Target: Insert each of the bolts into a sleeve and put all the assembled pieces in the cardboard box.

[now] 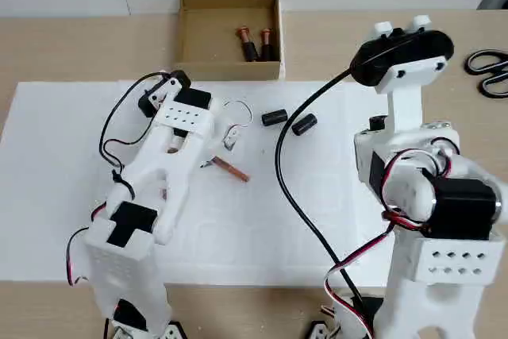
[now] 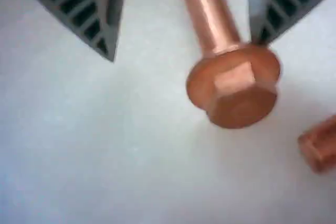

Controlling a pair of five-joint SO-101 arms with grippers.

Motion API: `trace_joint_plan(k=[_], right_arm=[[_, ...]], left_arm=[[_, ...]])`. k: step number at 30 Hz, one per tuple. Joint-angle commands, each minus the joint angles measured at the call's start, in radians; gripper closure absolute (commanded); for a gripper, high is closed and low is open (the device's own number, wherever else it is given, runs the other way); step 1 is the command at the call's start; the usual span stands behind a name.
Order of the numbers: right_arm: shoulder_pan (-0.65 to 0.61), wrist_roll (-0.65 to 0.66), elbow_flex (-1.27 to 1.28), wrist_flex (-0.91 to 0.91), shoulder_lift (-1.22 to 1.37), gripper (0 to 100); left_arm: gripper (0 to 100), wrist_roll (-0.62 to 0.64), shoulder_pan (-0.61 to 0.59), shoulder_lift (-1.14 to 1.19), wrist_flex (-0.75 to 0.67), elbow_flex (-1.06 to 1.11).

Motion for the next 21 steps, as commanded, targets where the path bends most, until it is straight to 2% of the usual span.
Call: trace_joint_plan(k=[1,10,12,15,18,21], right_arm=[[-0.002,-0.008,0.000,-0.007,-0.018,99.5],[-0.002,-0.008,0.000,-0.008,-0.018,99.5],[-0.002,-0.008,0.000,-0.008,-0.018,99.5],[-0.002,-0.008,0.000,-0.008,-0.018,99.5],[-0.002,-0.008,0.000,-0.008,-0.018,99.5],[-0.002,-0.008,0.000,-0.010,-0.018,99.5]], left_arm=[[84,0.006,-0.002,0.015,-0.003,0.001],[84,0.008,-0.005,0.094,-0.002,-0.028],[88,0.008,-0.003,0.094,-0.003,-0.028],[100,0.003,0.000,0.100,-0.008,-0.030],[99,-0.005,0.002,0.101,-0.018,-0.030],[100,-0.083,0.008,0.094,-0.011,-0.048]])
